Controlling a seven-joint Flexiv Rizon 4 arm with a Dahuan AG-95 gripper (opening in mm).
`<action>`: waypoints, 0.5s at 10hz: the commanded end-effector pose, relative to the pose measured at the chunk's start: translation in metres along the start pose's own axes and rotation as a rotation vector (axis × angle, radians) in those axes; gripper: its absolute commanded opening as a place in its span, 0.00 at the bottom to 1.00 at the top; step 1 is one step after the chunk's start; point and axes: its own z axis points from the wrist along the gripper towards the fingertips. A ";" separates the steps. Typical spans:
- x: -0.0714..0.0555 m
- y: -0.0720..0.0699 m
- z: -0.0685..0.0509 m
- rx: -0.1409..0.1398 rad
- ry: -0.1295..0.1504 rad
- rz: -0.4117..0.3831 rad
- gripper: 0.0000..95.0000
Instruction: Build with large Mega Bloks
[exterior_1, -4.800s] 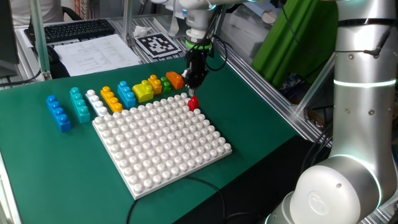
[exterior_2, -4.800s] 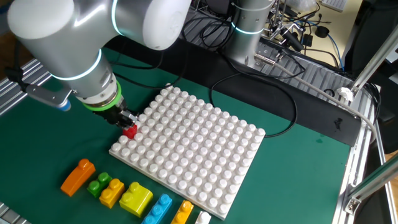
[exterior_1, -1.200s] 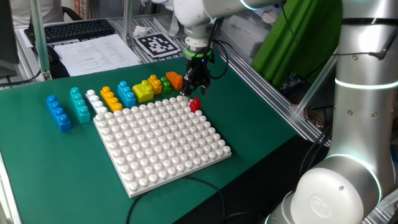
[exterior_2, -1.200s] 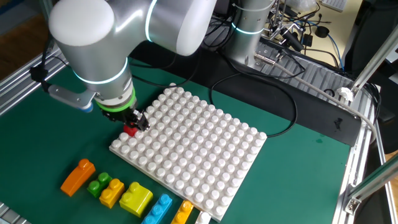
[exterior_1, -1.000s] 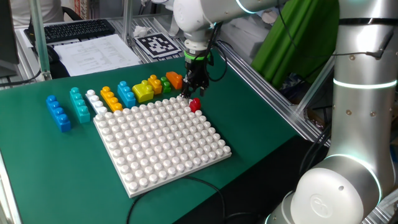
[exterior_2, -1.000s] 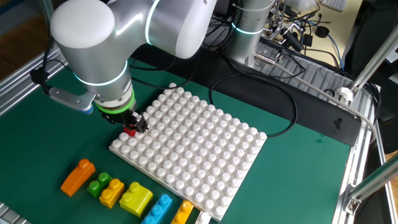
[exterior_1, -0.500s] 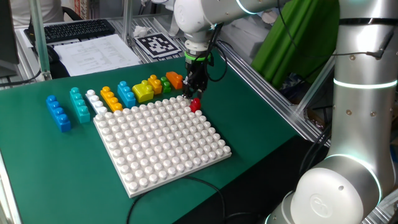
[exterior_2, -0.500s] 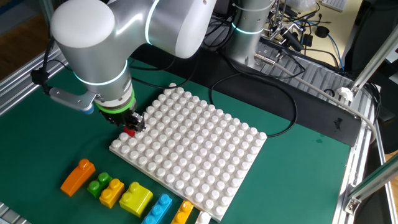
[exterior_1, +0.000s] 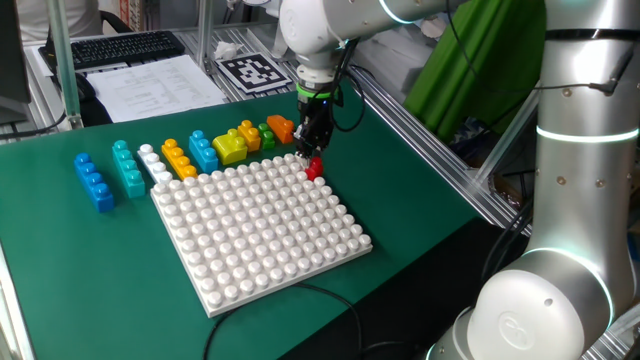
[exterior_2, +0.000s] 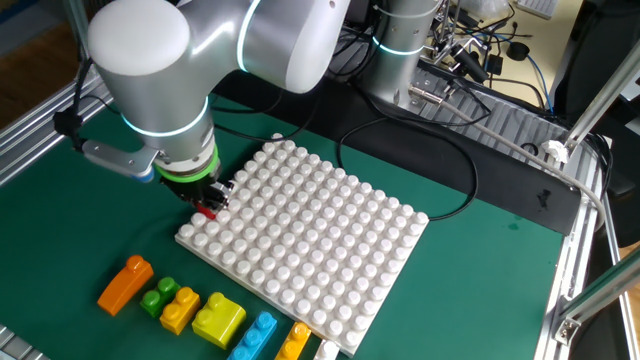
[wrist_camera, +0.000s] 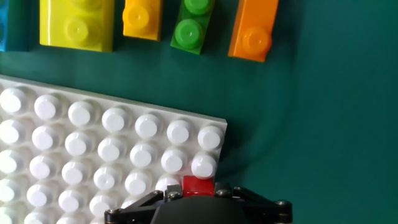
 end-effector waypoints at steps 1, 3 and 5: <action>-0.001 0.000 0.001 0.004 -0.018 -0.019 0.00; -0.003 -0.001 0.005 0.003 -0.027 -0.029 0.00; -0.003 -0.001 0.006 0.003 -0.027 -0.022 0.00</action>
